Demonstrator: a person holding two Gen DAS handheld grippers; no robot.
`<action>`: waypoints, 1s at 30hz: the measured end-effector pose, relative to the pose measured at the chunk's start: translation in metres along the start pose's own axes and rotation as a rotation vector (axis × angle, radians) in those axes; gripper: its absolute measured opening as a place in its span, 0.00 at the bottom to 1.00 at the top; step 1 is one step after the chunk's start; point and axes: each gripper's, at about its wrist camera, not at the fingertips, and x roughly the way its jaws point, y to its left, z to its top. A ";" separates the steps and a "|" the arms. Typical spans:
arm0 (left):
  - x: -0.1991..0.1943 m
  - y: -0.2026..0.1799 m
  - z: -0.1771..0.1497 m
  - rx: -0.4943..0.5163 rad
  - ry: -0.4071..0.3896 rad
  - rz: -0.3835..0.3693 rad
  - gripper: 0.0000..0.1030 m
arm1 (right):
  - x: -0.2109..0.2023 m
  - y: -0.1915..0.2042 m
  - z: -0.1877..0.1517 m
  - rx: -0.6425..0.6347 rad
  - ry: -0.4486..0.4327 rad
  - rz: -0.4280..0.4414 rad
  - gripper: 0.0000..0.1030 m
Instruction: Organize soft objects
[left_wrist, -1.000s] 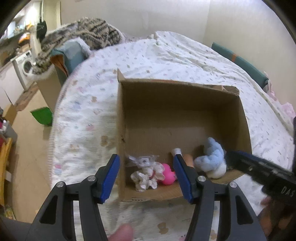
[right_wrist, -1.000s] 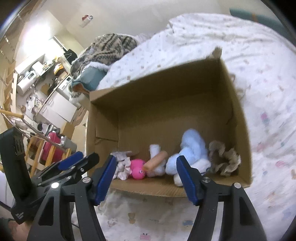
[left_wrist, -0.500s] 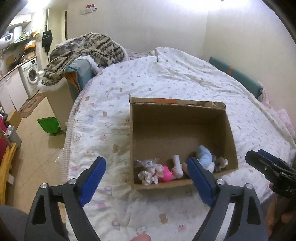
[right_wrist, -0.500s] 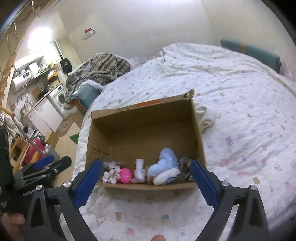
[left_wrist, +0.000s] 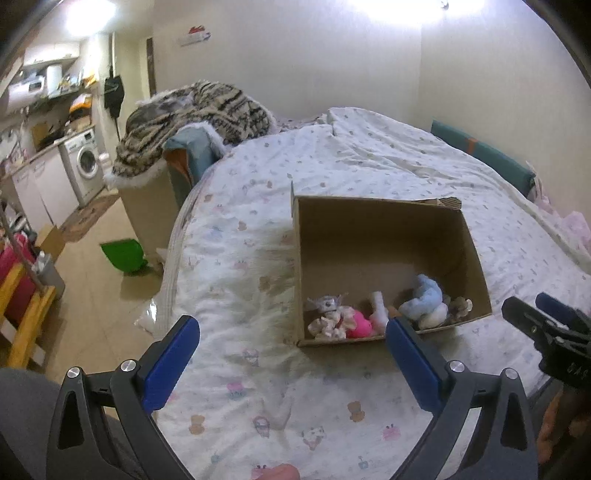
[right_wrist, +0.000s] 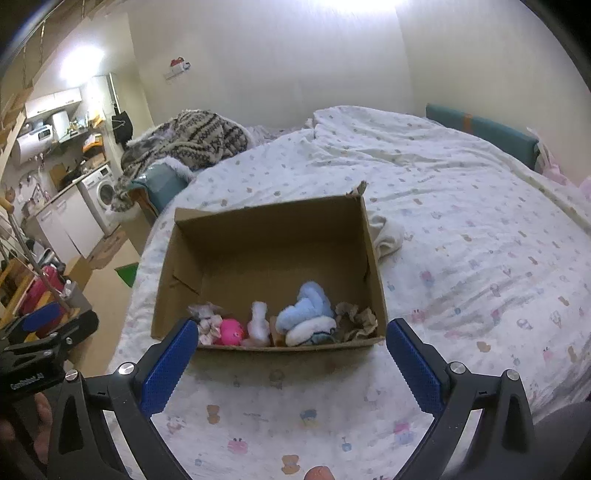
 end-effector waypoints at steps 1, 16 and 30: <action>0.002 0.002 -0.002 -0.007 0.003 0.001 0.98 | 0.002 0.001 -0.002 -0.006 0.004 -0.011 1.00; 0.020 -0.004 -0.005 -0.006 0.031 -0.019 0.98 | 0.023 0.002 -0.005 -0.029 0.044 -0.054 1.00; 0.021 -0.003 -0.005 -0.013 0.042 -0.025 0.98 | 0.027 0.001 -0.007 -0.035 0.054 -0.077 1.00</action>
